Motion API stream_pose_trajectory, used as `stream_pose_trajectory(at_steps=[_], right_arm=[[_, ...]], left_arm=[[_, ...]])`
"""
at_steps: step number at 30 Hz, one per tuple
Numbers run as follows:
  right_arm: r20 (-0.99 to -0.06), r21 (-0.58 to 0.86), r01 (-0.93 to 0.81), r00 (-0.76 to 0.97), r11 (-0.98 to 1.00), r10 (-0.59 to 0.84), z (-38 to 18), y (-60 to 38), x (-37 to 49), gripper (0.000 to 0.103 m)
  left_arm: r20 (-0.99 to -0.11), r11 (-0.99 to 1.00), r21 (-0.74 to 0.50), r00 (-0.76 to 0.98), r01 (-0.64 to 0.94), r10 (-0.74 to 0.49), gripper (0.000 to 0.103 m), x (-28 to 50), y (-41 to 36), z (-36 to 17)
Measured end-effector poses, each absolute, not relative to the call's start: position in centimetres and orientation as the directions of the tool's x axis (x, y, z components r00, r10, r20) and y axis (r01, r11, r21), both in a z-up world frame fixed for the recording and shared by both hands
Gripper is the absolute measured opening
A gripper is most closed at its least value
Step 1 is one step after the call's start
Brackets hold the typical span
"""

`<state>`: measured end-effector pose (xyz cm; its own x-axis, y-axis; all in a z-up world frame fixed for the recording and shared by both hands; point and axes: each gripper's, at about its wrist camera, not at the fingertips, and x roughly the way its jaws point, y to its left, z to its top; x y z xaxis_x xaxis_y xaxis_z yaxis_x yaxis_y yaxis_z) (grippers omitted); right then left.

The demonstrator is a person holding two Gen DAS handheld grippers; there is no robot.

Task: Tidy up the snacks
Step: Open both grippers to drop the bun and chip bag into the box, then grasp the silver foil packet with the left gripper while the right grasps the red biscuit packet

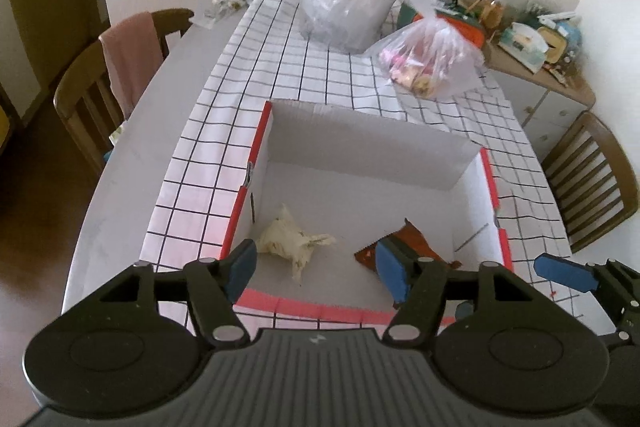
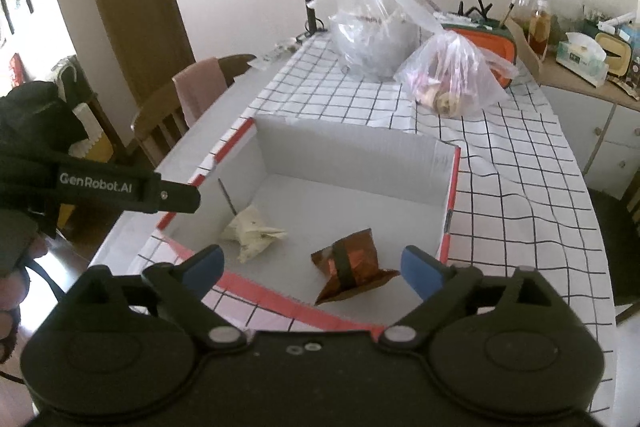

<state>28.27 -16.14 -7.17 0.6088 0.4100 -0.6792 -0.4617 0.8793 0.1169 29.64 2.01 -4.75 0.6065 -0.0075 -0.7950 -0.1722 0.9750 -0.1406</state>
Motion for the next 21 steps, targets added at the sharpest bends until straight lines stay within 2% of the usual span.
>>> stream_pose_trajectory(at_steps=[2, 4, 10, 21], right_arm=[[-0.670, 0.116, -0.466, 0.615, 0.877, 0.416, -6.8, -16.4, 27.3, 0.101], [-0.664, 0.120, -0.470, 0.618, 0.875, 0.422, -6.5, -16.6, 26.5, 0.102], [-0.647, 0.113, -0.477, 0.631, 0.871, 0.429, -5.8, -17.1, 23.8, 0.103], [-0.635, 0.132, -0.467, 0.637, 0.874, 0.436, -6.1, -18.7, 20.0, 0.103]], left_arm=[[-0.783, 0.976, -0.145, 0.623, -0.163, -0.013, 0.076, 28.6, 1.9, -4.3], [-0.774, 0.978, -0.148, 0.633, -0.146, -0.023, 0.076, 27.5, 1.7, -3.8], [-0.758, 0.983, -0.149, 0.651, -0.110, -0.042, 0.077, 24.3, 1.1, -3.0], [-0.731, 0.984, -0.174, 0.675, -0.043, -0.100, 0.089, 19.6, 0.9, -3.0]])
